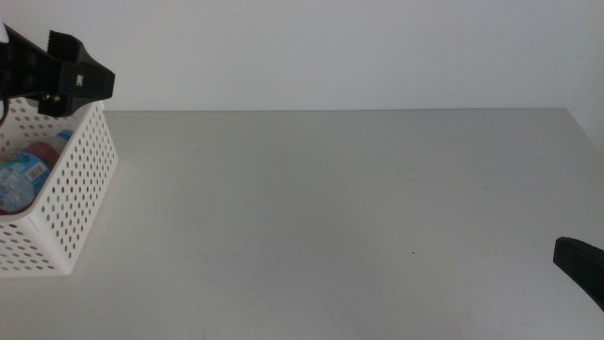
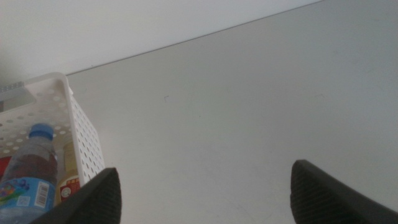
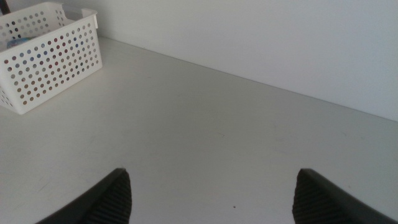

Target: Use arms to grab the bottles and put them into the dustbin to the left of the table.

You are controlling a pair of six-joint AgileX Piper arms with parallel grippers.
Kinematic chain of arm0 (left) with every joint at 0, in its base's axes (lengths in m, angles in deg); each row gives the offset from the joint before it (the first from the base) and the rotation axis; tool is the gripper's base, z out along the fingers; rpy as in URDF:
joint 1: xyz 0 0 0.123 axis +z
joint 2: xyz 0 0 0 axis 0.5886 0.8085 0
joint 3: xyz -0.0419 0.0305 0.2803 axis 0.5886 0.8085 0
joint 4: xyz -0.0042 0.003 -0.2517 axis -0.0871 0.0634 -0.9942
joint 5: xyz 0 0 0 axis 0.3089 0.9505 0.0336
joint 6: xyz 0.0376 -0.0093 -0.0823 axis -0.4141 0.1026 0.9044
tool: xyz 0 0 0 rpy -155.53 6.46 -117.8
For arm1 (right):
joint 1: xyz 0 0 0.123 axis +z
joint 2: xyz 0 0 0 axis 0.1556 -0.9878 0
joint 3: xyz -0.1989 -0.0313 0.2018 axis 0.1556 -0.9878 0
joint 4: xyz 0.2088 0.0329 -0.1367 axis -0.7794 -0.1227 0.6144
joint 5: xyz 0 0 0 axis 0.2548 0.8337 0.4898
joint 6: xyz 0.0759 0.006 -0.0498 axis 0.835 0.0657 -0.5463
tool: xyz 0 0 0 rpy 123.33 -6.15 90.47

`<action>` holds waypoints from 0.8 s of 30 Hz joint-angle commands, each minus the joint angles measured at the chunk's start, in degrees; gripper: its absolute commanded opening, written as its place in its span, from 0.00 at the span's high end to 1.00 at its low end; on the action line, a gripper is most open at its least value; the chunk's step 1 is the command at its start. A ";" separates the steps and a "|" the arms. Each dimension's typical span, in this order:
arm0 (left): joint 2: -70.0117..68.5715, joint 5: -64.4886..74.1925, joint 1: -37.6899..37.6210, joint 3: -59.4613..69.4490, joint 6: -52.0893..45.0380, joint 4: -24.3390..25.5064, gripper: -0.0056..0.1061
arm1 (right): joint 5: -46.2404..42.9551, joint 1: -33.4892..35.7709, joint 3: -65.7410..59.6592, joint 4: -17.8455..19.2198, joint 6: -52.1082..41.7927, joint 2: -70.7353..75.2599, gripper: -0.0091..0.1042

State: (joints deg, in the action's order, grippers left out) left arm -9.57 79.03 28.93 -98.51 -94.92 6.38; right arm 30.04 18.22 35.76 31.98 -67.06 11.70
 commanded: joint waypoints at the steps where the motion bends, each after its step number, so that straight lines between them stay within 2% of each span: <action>1: -1.19 -3.71 -0.37 -1.00 0.83 -0.38 0.13 | -4.00 -0.29 1.46 0.31 -0.68 -0.37 0.33; 5: -4.47 -6.12 -0.37 2.41 0.83 -0.38 0.13 | -4.01 -0.29 1.46 0.31 -0.68 -0.32 0.33; 7: -7.51 -7.69 -0.37 5.59 0.83 -0.35 0.13 | -4.08 -0.35 1.46 1.59 -0.68 -0.31 0.33; 8: -9.16 -8.28 -0.37 6.98 0.83 -0.35 0.13 | -4.08 -0.35 1.40 2.72 -0.68 -0.31 0.33; 12: -16.68 -11.96 -0.26 15.16 0.83 0.51 0.13 | -4.13 -0.93 1.07 11.40 -0.68 0.11 0.33; 14: -21.57 -14.94 -0.26 19.82 0.83 2.16 0.13 | -4.13 -2.62 0.81 13.23 -0.68 0.96 0.33; 18: -34.29 -20.57 -0.19 30.68 0.83 6.76 0.13 | -4.37 -9.06 -0.78 12.04 -0.68 4.07 0.33; 21: -43.66 -23.15 -0.19 37.91 0.83 9.61 0.13 | -4.22 -15.85 -3.69 7.29 -0.68 6.52 0.33; 24: -49.99 -23.22 -0.19 43.89 0.83 10.16 0.13 | -4.22 -22.20 -7.49 4.07 -0.68 9.27 0.33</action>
State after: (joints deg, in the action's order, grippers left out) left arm -57.56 60.83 28.88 -55.68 -94.92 16.22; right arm 29.86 -1.02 28.24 37.62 -67.11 20.42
